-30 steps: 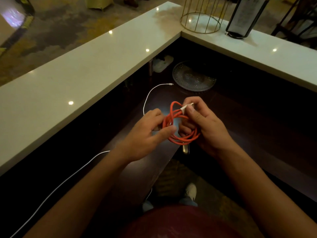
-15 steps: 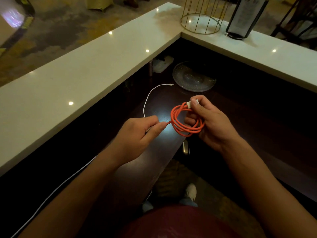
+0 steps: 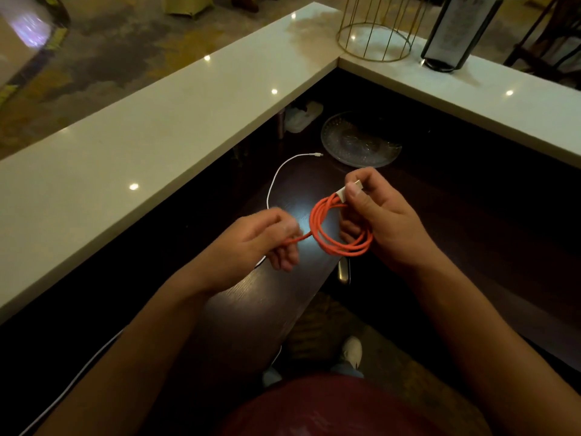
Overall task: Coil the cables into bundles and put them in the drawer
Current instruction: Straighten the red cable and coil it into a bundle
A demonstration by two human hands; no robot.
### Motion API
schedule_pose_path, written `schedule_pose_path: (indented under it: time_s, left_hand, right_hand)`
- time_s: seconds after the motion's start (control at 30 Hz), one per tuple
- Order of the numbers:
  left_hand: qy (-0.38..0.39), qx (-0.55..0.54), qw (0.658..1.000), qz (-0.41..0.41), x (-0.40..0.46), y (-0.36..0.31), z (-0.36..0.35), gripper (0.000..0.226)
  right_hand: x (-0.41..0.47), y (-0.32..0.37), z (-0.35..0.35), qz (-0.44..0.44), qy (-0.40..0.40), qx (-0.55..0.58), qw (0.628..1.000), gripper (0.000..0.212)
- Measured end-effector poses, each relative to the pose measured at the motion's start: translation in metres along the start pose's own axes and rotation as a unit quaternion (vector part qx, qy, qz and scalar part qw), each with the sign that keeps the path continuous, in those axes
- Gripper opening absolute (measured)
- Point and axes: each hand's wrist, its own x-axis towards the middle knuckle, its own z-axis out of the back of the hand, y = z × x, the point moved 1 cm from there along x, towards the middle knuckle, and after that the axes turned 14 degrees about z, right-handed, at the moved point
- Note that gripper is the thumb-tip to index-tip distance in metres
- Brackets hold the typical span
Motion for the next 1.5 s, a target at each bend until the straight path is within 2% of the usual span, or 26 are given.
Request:
schedule_pose_path:
  time_s: [0.13,0.27,0.37,0.43,0.5,0.57,0.67,0.73,0.83,0.93,1.03,1.13,1.23,1.33,1.5]
  left_hand:
    - [0.024,-0.009,1.000,-0.007,0.007,-0.009,-0.015,0.037]
    - [-0.067,0.049,0.996,-0.040,0.014,-0.007,-0.021,0.034]
    - [-0.140,0.105,0.982,-0.076,0.017,-0.002,-0.024,0.032]
    - [-0.167,0.141,0.973,-0.072,0.019,0.000,-0.023,0.028]
    - [-0.179,0.188,0.964,-0.062,0.020,0.004,-0.023,0.027]
    - [-0.171,0.220,0.959,-0.052,0.019,0.008,-0.021,0.027]
    - [-0.140,0.213,0.966,-0.036,0.018,0.011,-0.017,0.026]
    - [-0.125,0.192,0.973,-0.022,0.016,0.010,-0.012,0.024]
    - [-0.085,0.115,0.990,-0.005,0.012,0.008,-0.005,0.022]
    - [-0.035,0.035,0.998,-0.025,0.009,0.004,-0.005,0.023]
    - [-0.021,-0.033,0.998,-0.045,0.011,0.000,-0.006,0.026]
    - [-0.018,-0.051,0.997,-0.054,0.013,-0.003,-0.007,0.037]
    - [-0.007,-0.062,0.996,-0.068,0.014,-0.003,-0.009,0.040]
    - [-0.062,-0.037,0.994,-0.084,0.016,0.000,-0.010,0.036]
    - [-0.191,0.083,0.972,-0.110,0.017,0.006,-0.015,0.024]
  right_hand:
    - [-0.002,-0.008,-0.017,-0.007,0.025,-0.035,0.999,0.008]
    - [-0.004,-0.010,-0.018,0.016,0.032,-0.137,0.990,0.008]
    - [-0.005,-0.014,-0.011,0.050,0.040,-0.294,0.954,0.013]
    - [-0.006,-0.018,-0.007,0.082,0.045,-0.380,0.920,0.015]
    - [-0.006,-0.021,-0.003,0.108,0.052,-0.422,0.898,0.016]
    - [-0.007,-0.021,-0.001,0.118,0.055,-0.428,0.894,0.015]
    - [-0.008,-0.016,0.000,0.122,0.050,-0.419,0.899,0.010]
    - [-0.007,-0.012,0.003,0.105,0.029,-0.385,0.917,0.012]
    - [-0.005,-0.008,0.010,0.065,0.001,-0.279,0.958,0.011]
    - [-0.005,-0.014,0.010,0.023,-0.016,-0.190,0.981,0.015]
    - [-0.005,-0.025,0.002,-0.013,-0.047,-0.116,0.992,0.017]
    - [-0.006,-0.035,-0.004,-0.060,-0.073,-0.057,0.994,0.013]
    - [-0.009,-0.044,-0.010,-0.085,-0.065,-0.049,0.993,0.010]
    - [-0.009,-0.048,-0.015,-0.099,-0.059,-0.043,0.992,0.014]
    - [-0.009,-0.041,-0.017,-0.147,-0.028,0.021,0.989,0.025]
